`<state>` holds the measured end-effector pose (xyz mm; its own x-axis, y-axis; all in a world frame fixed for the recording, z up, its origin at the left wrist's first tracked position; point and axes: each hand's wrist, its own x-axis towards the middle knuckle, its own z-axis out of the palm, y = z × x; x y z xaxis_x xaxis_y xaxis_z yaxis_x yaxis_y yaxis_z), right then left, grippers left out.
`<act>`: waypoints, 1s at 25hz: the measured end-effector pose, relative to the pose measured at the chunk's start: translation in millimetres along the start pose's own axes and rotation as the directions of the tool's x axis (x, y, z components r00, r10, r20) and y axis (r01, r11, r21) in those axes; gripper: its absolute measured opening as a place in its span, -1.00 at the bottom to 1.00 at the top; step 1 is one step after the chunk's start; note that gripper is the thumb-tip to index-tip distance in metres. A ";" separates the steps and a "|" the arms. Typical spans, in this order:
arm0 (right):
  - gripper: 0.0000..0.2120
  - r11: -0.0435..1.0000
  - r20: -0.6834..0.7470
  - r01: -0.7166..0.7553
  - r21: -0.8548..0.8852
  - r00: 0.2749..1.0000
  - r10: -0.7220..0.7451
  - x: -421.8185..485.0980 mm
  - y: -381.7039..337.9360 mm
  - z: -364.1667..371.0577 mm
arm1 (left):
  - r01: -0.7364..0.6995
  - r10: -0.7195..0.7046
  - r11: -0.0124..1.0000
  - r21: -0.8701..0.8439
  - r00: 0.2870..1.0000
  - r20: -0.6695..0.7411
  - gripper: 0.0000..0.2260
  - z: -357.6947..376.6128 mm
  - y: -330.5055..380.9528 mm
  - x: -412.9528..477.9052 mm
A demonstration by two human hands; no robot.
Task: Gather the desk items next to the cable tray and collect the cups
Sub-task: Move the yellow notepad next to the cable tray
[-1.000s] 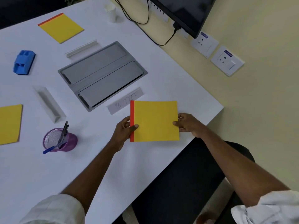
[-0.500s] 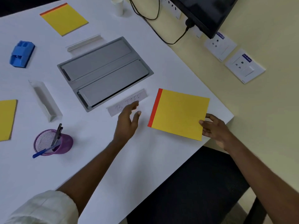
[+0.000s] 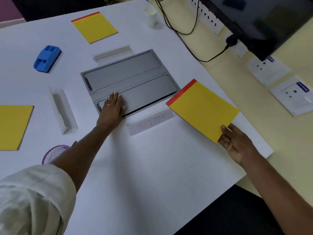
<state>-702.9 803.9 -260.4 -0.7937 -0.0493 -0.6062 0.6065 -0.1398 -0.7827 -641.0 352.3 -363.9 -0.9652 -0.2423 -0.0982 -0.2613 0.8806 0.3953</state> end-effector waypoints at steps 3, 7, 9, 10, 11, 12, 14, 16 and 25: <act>-0.76 0.998 -0.024 0.024 0.058 0.999 -0.023 33.7 -17.1 23.7 | 0.010 -0.010 1.000 0.018 1.000 -0.009 -0.50 17.5 -11.7 27.2; -0.83 0.998 -0.077 0.041 0.048 0.996 -0.037 90.6 -39.6 54.3 | -0.026 0.030 0.999 0.030 0.990 -0.139 -0.47 35.3 -23.6 42.9; -0.87 0.997 -0.116 0.050 0.057 0.992 -0.043 121.7 -51.0 70.9 | -0.036 0.045 0.998 0.048 0.979 -0.197 -0.47 40.4 -27.1 43.9; -0.87 0.997 -0.130 0.053 0.064 0.991 -0.045 137.2 -55.6 80.0 | -0.037 0.046 0.998 0.050 0.977 -0.209 -0.47 41.8 -27.9 44.7; -0.87 0.997 -0.136 0.053 0.063 0.990 -0.044 151.8 -59.2 89.5 | -0.033 0.043 0.998 0.046 0.976 -0.212 -0.47 42.4 -28.7 44.7; -0.85 0.997 -0.136 0.052 0.056 0.990 -0.044 164.3 -62.9 99.5 | -0.031 0.039 0.999 0.043 0.977 -0.209 -0.47 41.9 -28.6 44.7; -0.78 0.996 -0.145 0.071 0.047 0.987 -0.063 187.0 -67.3 117.6 | -0.026 0.034 0.999 0.043 0.981 -0.193 -0.46 40.5 -27.6 45.1; -0.90 0.993 -0.184 0.112 -0.026 0.976 -0.115 204.7 -65.8 133.3 | -0.019 0.027 0.999 0.046 0.983 -0.182 -0.46 39.3 -27.7 45.5; -0.50 0.066 0.381 0.467 -0.882 0.789 -0.482 240.8 -27.9 149.3 | -0.007 0.015 0.999 0.052 0.987 -0.159 -0.46 42.5 -29.8 47.0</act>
<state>-917.8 648.3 -363.5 -0.9362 -0.3483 -0.0472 -0.2894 0.8399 -0.4591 -678.9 332.0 -419.1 -0.9553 -0.2907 0.0548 -0.2546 0.9023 0.3478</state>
